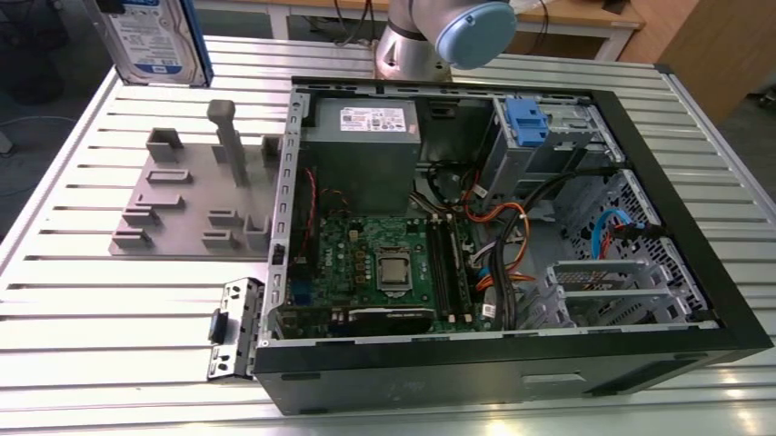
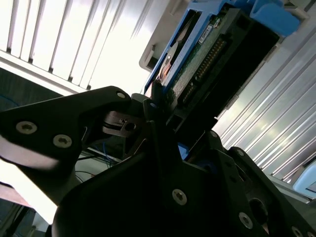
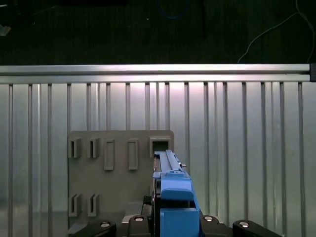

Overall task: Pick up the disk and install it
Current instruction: 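Pick up the disk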

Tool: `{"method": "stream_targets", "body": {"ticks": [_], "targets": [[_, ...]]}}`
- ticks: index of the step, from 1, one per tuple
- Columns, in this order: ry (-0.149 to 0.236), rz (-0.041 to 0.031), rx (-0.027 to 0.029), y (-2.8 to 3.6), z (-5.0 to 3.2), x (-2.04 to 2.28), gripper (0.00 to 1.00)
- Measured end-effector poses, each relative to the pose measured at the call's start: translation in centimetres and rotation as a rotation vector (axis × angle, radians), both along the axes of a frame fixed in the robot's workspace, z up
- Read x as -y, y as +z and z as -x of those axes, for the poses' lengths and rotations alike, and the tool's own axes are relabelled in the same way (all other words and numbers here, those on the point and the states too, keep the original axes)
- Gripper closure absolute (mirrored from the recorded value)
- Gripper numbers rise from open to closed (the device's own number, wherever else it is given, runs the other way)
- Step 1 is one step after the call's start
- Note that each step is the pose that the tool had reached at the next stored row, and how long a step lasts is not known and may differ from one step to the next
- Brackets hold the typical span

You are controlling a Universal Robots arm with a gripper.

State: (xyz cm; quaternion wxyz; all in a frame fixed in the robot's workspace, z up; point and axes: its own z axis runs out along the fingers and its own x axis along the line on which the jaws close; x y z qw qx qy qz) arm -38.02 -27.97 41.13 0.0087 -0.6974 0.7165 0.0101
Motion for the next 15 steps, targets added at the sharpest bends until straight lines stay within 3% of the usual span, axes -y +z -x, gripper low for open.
{"method": "stream_targets", "body": {"ticks": [15], "targets": [[0.0, 0.0, 0.0001, 1.96, 0.0, 0.0, 0.64]]}}
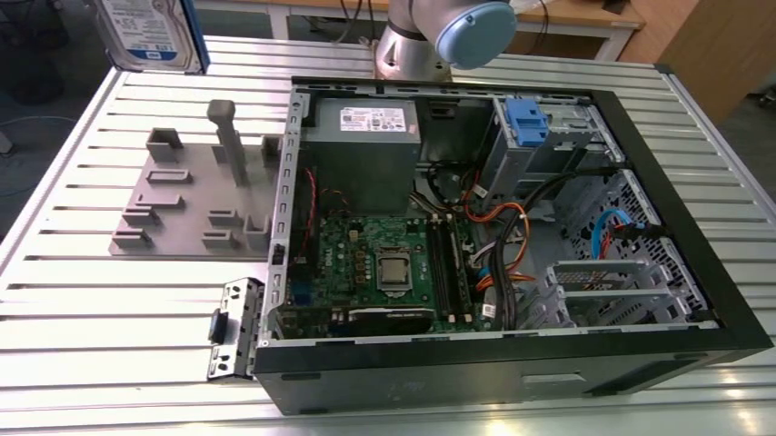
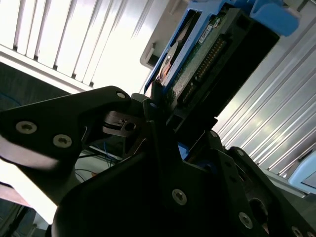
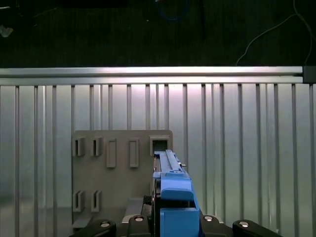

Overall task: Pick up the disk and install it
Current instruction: 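Pick up the disk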

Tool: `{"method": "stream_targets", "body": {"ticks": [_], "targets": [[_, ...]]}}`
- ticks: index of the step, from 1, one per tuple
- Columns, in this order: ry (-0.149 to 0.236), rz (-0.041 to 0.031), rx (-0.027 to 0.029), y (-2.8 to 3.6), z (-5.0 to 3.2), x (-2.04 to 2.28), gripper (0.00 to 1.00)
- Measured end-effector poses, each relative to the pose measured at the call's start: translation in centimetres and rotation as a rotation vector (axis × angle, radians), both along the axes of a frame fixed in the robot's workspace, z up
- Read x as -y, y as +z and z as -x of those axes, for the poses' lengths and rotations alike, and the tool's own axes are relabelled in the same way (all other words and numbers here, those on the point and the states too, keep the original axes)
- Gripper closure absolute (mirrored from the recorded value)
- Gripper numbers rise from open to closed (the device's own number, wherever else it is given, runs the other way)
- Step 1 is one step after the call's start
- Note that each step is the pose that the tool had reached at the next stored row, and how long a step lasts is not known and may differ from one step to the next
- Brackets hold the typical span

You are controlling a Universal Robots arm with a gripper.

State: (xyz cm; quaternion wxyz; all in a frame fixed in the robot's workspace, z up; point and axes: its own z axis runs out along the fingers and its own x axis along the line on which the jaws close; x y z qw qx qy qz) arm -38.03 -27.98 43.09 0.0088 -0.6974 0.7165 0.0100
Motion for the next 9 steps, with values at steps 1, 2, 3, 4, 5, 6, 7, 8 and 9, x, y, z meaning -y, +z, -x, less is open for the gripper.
{"method": "stream_targets", "body": {"ticks": [1, 2, 3, 4, 5, 6, 7, 8, 9], "targets": [[0.0, 0.0, 0.0, 0.15, 0.0, 0.0, 0.64], [0.0, 0.0, 0.0, 0.29, 0.0, 0.0, 0.64], [0.0, 0.0, 0.0, 0.43, 0.0, 0.0, 0.64], [0.0, 0.0, 0.0, 0.57, 0.0, 0.0, 0.64], [0.0, 0.0, 0.0, 0.69, 0.0, 0.0, 0.64], [0.0, 0.0, 0.0, 0.81, 0.0, 0.0, 0.64], [0.0, 0.0, 0.0, 0.93, 0.0, 0.0, 0.64], [0.0, 0.0, 0.0, 1.06, 0.0, 0.0, 0.64], [0.0, 0.0, -0.0001, 1.17, 0.0, 0.0, 0.64]]}}
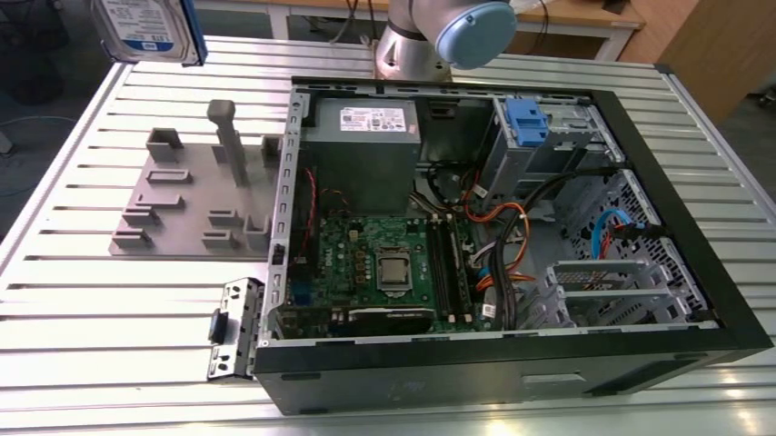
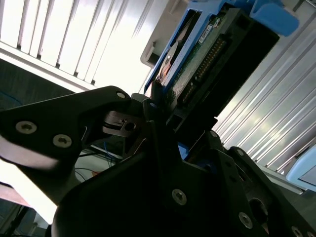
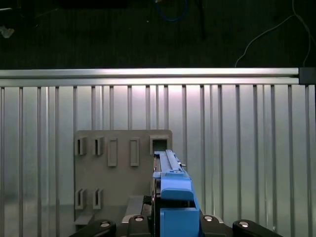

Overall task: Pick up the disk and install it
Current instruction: 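Pick up the disk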

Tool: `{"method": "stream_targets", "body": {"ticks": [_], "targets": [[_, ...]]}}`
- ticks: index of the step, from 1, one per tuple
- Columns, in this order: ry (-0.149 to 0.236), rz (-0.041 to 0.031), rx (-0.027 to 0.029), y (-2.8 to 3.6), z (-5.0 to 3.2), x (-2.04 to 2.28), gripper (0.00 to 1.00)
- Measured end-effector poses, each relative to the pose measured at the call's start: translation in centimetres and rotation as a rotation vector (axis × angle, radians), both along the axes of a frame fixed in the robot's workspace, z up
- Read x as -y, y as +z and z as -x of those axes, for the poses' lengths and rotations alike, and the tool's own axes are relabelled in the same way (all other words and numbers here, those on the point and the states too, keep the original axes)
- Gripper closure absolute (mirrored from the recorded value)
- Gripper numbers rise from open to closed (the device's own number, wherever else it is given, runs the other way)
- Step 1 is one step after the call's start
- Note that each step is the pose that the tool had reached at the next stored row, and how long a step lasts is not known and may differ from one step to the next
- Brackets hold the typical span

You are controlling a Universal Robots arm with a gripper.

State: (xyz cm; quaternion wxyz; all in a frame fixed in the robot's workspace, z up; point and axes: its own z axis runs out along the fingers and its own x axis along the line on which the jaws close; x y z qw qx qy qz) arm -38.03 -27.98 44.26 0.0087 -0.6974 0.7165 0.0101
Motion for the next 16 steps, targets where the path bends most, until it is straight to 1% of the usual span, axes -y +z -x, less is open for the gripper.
{"method": "stream_targets", "body": {"ticks": [16], "targets": [[0.0, 0.0, 0.0, 1.82, 0.0, 0.0, 0.64]]}}
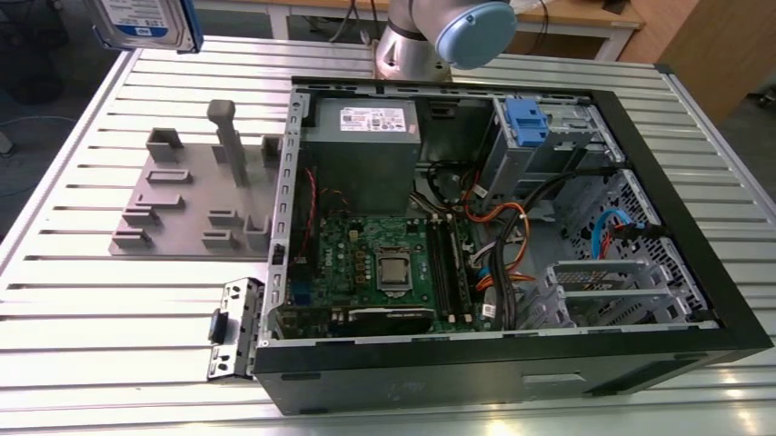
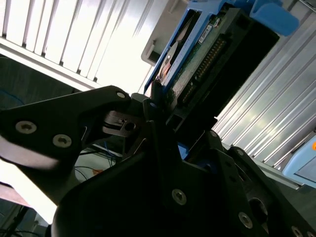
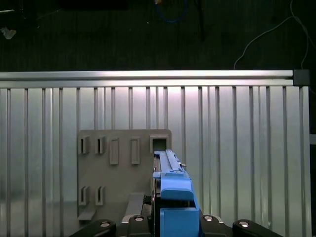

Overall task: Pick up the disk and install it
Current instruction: 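Pick up the disk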

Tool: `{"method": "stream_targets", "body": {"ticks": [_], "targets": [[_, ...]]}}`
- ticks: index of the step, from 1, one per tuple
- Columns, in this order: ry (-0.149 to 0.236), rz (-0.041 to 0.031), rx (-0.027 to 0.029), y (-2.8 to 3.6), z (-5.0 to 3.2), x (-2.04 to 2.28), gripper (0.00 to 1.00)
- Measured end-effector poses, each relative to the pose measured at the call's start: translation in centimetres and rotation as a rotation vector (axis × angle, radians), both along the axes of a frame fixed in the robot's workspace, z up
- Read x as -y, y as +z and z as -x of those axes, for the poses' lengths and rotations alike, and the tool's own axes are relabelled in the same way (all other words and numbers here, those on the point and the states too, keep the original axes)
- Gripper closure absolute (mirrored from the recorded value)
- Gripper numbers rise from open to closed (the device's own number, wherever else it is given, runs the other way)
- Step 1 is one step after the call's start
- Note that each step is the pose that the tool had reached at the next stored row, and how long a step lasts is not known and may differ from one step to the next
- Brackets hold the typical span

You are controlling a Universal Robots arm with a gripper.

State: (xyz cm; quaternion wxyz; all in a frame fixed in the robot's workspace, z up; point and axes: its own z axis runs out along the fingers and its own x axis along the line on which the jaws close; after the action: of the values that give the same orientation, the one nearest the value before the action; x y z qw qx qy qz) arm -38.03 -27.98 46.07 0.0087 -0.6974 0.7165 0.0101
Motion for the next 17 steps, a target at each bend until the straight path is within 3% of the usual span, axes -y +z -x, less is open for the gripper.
{"method": "stream_targets", "body": {"ticks": [10, 17], "targets": [[0.0, 0.0, 0.0001, 1.38, 0.0, 0.0, 0.64], [0.0, 0.0, 0.0001, 1.56, 0.0, 0.0, 0.64]]}}
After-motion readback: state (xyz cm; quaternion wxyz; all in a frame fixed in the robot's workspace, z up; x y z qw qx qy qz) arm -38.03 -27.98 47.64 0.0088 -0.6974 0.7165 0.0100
